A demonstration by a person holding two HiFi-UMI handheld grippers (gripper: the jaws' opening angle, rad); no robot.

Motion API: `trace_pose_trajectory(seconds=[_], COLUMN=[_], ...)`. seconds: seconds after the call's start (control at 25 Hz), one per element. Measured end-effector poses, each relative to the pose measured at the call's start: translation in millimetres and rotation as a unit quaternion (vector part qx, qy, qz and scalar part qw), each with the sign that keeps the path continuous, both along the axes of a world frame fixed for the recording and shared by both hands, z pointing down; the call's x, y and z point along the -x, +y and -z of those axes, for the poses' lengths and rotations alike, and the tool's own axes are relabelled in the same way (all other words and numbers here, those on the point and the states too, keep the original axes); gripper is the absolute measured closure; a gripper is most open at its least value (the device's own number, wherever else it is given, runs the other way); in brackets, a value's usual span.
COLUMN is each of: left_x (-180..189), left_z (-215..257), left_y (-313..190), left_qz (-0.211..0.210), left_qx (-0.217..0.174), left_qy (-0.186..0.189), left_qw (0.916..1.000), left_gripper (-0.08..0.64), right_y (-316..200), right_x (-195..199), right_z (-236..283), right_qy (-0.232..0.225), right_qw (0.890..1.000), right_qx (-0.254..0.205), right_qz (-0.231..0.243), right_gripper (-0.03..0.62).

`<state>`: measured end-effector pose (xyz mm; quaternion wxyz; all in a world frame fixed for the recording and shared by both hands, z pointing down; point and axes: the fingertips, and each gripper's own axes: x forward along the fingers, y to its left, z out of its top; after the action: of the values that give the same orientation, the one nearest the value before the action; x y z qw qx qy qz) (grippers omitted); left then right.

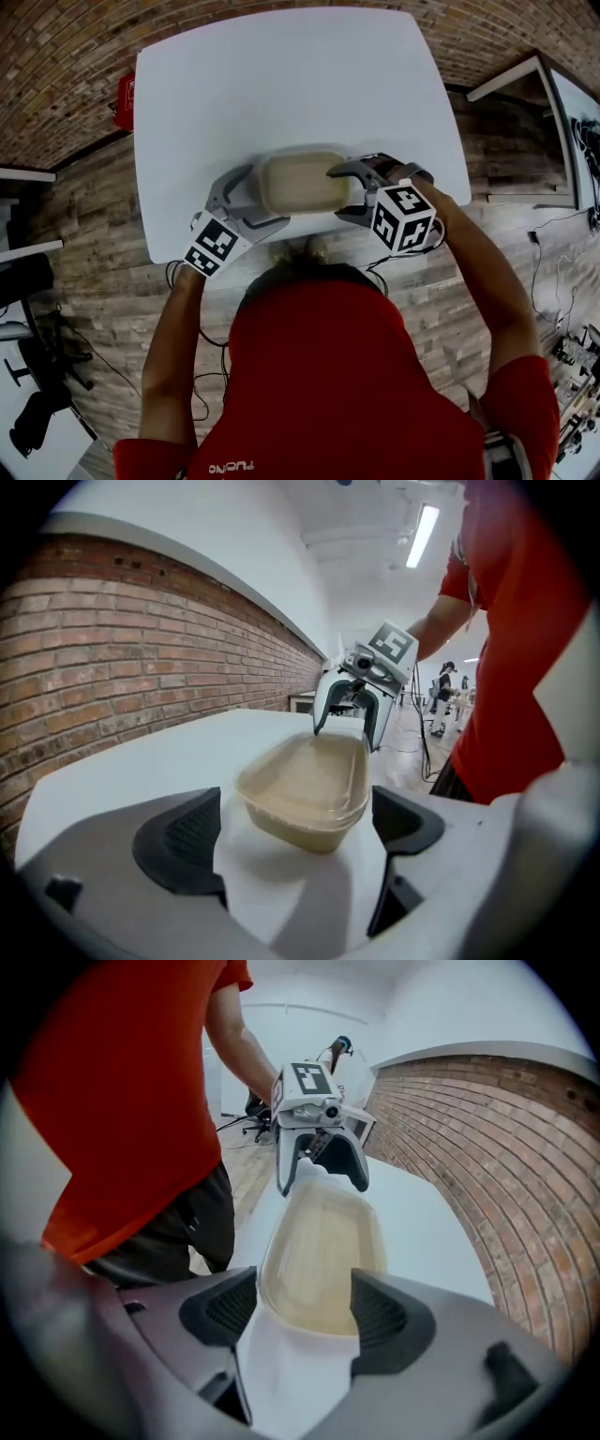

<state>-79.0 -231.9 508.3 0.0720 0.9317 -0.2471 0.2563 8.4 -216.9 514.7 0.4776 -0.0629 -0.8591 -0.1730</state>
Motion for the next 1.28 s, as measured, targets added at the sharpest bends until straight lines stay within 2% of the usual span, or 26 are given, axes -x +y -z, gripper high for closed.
trace_pose_trajectory(seconds=[0.2, 0.36, 0.48, 0.72, 1.0, 1.2, 1.28], left_x=[-4, -8, -5, -7, -8, -12, -13], left_z=[-15, -14, -12, -12, -15, -14, -13], left_y=[0, -2, -5, -3, -3, -1, -1], left_qz=[-0.072, -0.101, -0.096, -0.074, -0.046, -0.033, -0.034], left_qx=[0.044, 0.057, 0.047, 0.034, 0.037, 0.037, 0.033], left_qy=[-0.023, -0.018, -0.018, -0.019, -0.009, -0.004, -0.007], left_qw=[0.9961, 0.9931, 0.9941, 0.9965, 0.9982, 0.9988, 0.9989], left_gripper=[0.069, 0.069, 0.071, 0.071, 0.072, 0.071, 0.071], right_y=[3, 2, -2, -1, 11, 6, 2], right_x=[-2, -2, -1, 2, 45, 54, 54], right_z=[-4, -8, -9, 3, 16, -13, -19], right_qy=[0.0, 0.006, 0.008, 0.026, 0.017, 0.062, 0.067], right_qw=[0.999, 0.998, 0.999, 1.0, 1.0, 0.994, 0.992], right_qx=[-0.02, -0.029, -0.026, 0.009, -0.025, -0.087, -0.103], right_qz=[0.029, 0.047, 0.046, 0.003, -0.005, -0.021, -0.026], right_gripper=[0.272, 0.272, 0.272, 0.27, 0.268, 0.268, 0.27])
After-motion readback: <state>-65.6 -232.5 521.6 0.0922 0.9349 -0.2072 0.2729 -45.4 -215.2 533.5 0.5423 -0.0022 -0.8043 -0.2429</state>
